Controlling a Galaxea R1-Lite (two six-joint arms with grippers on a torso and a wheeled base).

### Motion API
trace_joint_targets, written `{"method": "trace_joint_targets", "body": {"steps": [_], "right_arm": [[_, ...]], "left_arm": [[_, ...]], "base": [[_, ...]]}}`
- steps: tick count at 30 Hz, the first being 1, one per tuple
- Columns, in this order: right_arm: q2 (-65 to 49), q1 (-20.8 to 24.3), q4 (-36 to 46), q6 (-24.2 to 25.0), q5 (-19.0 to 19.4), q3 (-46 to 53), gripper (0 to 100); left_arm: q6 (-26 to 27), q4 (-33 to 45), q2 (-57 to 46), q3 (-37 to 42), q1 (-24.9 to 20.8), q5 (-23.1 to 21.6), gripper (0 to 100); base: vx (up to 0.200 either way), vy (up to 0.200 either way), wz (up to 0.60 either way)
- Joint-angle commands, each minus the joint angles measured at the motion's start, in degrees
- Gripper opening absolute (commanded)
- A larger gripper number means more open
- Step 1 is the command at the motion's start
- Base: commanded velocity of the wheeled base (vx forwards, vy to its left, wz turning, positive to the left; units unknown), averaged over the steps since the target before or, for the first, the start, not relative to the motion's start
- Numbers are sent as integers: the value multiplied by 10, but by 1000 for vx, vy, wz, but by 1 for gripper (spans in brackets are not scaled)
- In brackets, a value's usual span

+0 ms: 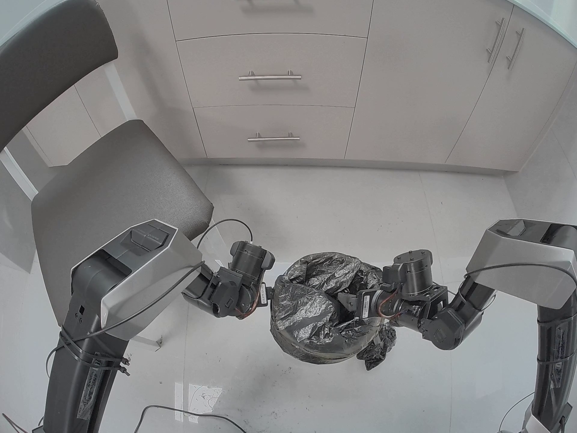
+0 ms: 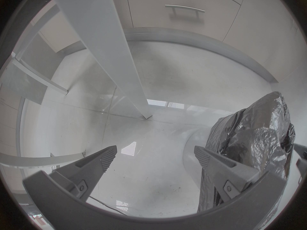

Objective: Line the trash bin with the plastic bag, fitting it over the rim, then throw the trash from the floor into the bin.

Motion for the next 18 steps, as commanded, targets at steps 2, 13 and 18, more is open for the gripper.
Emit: {"method": "trace_joint_targets", "body": {"steps": [2,13,18], "right_arm": [[-2,48,0,-6,-17,-9,100],[47,78,6,-7,-19,-63,100],[56,95,5,-6,-15,-73,100]], "left_arm": [[-1,0,-1,-1,0,0,100],[0,0,-1,-2,0,0,100],[-1,0,-1,-2,0,0,100]], "base": [[0,0,0],[0,0,0],[0,0,0]]}}
